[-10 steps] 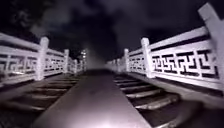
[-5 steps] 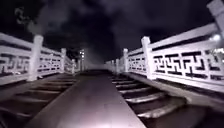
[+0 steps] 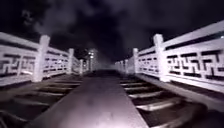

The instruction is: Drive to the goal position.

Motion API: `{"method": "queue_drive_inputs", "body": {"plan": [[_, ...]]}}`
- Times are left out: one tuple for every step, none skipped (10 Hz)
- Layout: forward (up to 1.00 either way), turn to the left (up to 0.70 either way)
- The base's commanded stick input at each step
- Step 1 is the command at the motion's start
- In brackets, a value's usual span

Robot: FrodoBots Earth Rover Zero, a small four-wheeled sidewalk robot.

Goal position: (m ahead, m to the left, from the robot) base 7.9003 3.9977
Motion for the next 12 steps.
{"method": "queue_drive_inputs", "body": {"plan": [[0.43,0.0],[0.43,0.0],[0.43,0.0],[0.43,0.0],[0.43,0.0],[0.43,0.0],[0.43,0.0],[0.43,0.0],[0.43,0.0],[0.43,0.0],[0.43,0.0],[0.43,0.0]]}}
